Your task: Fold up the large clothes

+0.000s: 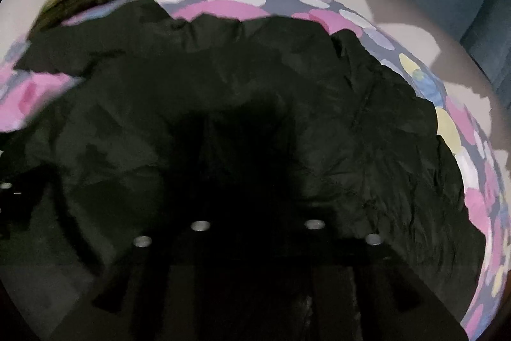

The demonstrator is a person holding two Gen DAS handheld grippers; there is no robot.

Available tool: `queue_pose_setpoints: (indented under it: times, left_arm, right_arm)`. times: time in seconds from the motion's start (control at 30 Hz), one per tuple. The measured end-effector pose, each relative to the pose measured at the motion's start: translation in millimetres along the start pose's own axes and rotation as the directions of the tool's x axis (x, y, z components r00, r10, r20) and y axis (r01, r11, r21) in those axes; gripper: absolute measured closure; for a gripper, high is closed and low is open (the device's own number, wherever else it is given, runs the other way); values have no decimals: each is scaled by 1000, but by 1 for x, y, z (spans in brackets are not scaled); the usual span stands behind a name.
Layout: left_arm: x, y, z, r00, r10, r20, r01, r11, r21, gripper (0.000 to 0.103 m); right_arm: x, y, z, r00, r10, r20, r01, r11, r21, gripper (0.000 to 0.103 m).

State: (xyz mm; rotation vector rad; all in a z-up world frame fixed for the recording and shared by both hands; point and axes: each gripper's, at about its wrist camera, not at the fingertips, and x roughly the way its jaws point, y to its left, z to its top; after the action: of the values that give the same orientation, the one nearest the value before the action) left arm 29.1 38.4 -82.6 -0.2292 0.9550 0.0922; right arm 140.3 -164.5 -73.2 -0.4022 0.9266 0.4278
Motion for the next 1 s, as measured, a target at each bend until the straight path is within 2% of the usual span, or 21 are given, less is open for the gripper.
queue_pose_setpoints:
  times: [0.03, 0.13, 0.2, 0.3, 0.4, 0.47, 0.5, 0.53, 0.57, 0.63, 0.7, 0.77, 0.8, 0.83, 0.87, 0.93, 1.0]
  left_arm:
    - [0, 0, 0, 1000, -1, 0, 1, 1000, 0, 2]
    - [0, 0, 0, 1000, 1, 0, -1, 1000, 0, 2]
    - [0, 0, -1, 1000, -1, 0, 1, 1000, -1, 2]
    - [0, 0, -1, 1000, -2, -1, 2, 1000, -1, 2]
    - [0, 0, 0, 1000, -2, -1, 2, 1000, -2, 2]
    - [0, 0, 0, 1000, -2, 0, 2, 1000, -1, 2]
    - [0, 1, -1, 1000, -1, 0, 1, 1000, -1, 2]
    - [0, 1, -1, 1000, -1, 0, 1, 1000, -1, 2]
    - [0, 1, -1, 1000, -1, 0, 1, 1000, -1, 2]
    - [1, 1, -1, 1000, 1, 0, -1, 1000, 0, 2]
    - [1, 1, -1, 1000, 5, 0, -5, 1000, 2, 2]
    - [1, 0, -2, 1000, 9, 0, -9, 1000, 4, 2]
    - [2, -1, -2, 1000, 11, 0, -11, 1000, 5, 2]
    - [2, -2, -2, 1000, 14, 0, -14, 1000, 6, 2]
    - [2, -1, -2, 1000, 16, -1, -16, 1000, 7, 2]
    - [2, -2, -2, 1000, 18, -2, -18, 1000, 7, 2]
    - [3, -3, -3, 1000, 22, -2, -22, 1000, 8, 2]
  right_arm:
    - [-10, -4, -2, 999, 30, 21, -30, 999, 20, 55]
    - [-41, -18, -7, 989, 122, 89, -130, 988, 87, 42]
    - [-68, -36, -15, 975, 168, 146, -188, 973, 136, 37]
    - [-97, -71, -31, 964, 173, 203, -215, 954, 208, 35]
    - [-119, -133, -57, 962, 129, 242, -210, 914, 346, 35]
    - [-124, -184, -80, 971, 37, 236, -148, 870, 471, 35]
    - [-121, -207, -92, 975, 1, 222, -121, 840, 529, 35]
    - [-115, -235, -108, 980, -35, 196, -92, 794, 602, 35]
    - [-107, -253, -120, 984, -41, 174, -83, 756, 649, 35]
    - [-84, -289, -146, 991, -2, 133, -98, 662, 743, 40]
    - [-61, -308, -159, 995, 27, 93, -90, 613, 785, 44]
    - [-38, -322, -167, 993, 72, 91, -116, 578, 808, 44]
    - [-32, -325, -170, 991, 88, 99, -132, 565, 814, 51]
    - [-24, -330, -171, 987, 117, 114, -160, 545, 823, 67]
    - [-18, -332, -171, 981, 142, 131, -187, 529, 828, 74]
    - [-8, -337, -173, 978, 159, 135, -198, 508, 838, 77]
    - [-5, -337, -173, 977, 164, 138, -204, 508, 837, 77]
